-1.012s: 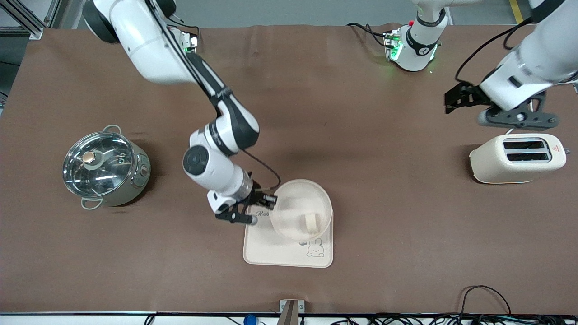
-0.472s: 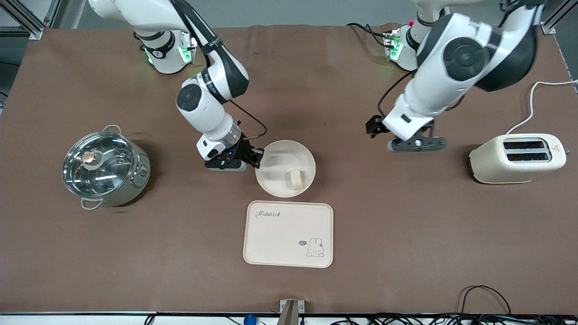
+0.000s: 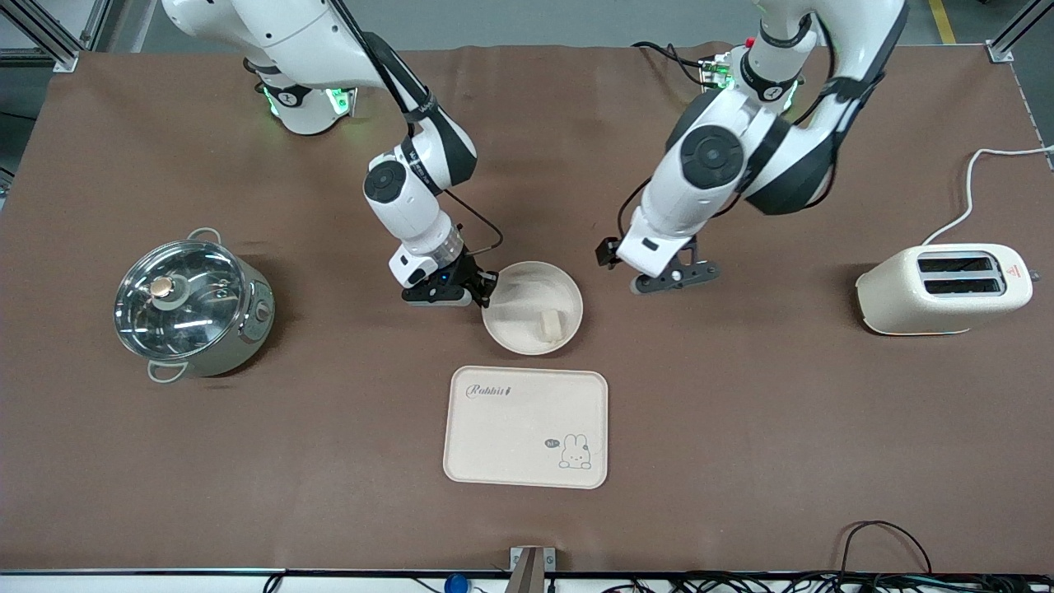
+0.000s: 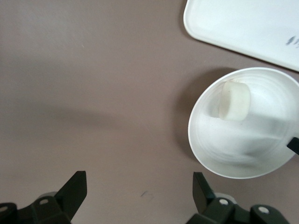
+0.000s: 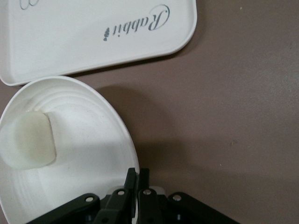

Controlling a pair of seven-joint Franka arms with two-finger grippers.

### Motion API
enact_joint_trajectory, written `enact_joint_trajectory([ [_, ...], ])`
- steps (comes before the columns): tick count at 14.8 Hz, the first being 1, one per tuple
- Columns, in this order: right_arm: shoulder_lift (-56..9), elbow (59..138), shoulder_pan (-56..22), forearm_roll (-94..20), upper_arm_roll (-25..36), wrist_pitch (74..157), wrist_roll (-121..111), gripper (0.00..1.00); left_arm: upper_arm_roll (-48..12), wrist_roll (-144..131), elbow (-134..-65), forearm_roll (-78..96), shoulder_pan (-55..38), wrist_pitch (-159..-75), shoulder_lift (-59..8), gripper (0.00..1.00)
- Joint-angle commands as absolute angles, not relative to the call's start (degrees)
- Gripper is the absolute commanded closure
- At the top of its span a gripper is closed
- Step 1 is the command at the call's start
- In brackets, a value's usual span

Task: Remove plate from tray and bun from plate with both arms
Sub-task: 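Set the plate on the table while the left gripper grasps the bun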

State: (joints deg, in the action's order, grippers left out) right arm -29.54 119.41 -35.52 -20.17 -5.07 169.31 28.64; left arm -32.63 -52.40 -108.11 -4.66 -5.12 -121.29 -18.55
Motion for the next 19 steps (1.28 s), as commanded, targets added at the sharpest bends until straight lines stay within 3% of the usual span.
enact_joint_trajectory([
  [1, -29.35, 118.92, -35.86, -21.88, -5.10, 169.80, 27.77, 1.00, -32.87, -60.61, -107.93, -8.60, -6.93, -124.70, -22.57, 0.00],
  [4, -31.28, 118.92, -36.03, -21.88, -5.10, 172.52, 27.69, 1.00, -32.87, -70.28, -107.06, -10.98, -8.69, -129.89, -27.32, 0.00],
  [8, -32.87, 118.83, -36.83, -21.88, -5.10, 174.02, 27.86, 1.00, -32.52, -74.09, -100.21, -11.69, -11.50, -130.25, -34.79, 0.00],
  [9, -32.78, 118.83, -36.74, -21.88, -5.10, 173.94, 27.95, 0.91, -32.35, -74.70, -98.02, -11.60, -12.38, -130.25, -36.63, 0.00],
  [11, -32.52, 118.48, -36.30, -21.97, -5.18, 173.41, 29.00, 0.27, -32.26, -76.72, -92.49, -11.60, -13.44, -130.34, -41.46, 0.00],
  [12, -32.08, 118.48, -36.30, -22.06, -5.19, 173.15, 29.18, 0.21, -31.91, -78.03, -90.46, -11.69, -14.32, -130.34, -43.22, 0.00],
  [13, -31.47, 118.48, -36.30, -22.15, -5.19, 172.45, 29.61, 0.02, -30.34, -78.74, -89.92, -12.30, -15.98, -130.34, -43.85, 0.00],
  [16, -26.91, 118.48, -34.82, -22.15, -4.84, 165.97, 29.97, 0.00, -24.62, -79.36, -89.30, -14.33, -20.99, -132.44, -45.08, 0.01],
  [19, -20.59, 118.65, -29.29, -22.06, -4.83, 158.05, 27.61, 0.00, -23.03, -79.72, -89.21, -14.24, -21.88, -135.52, -46.49, 0.09],
])
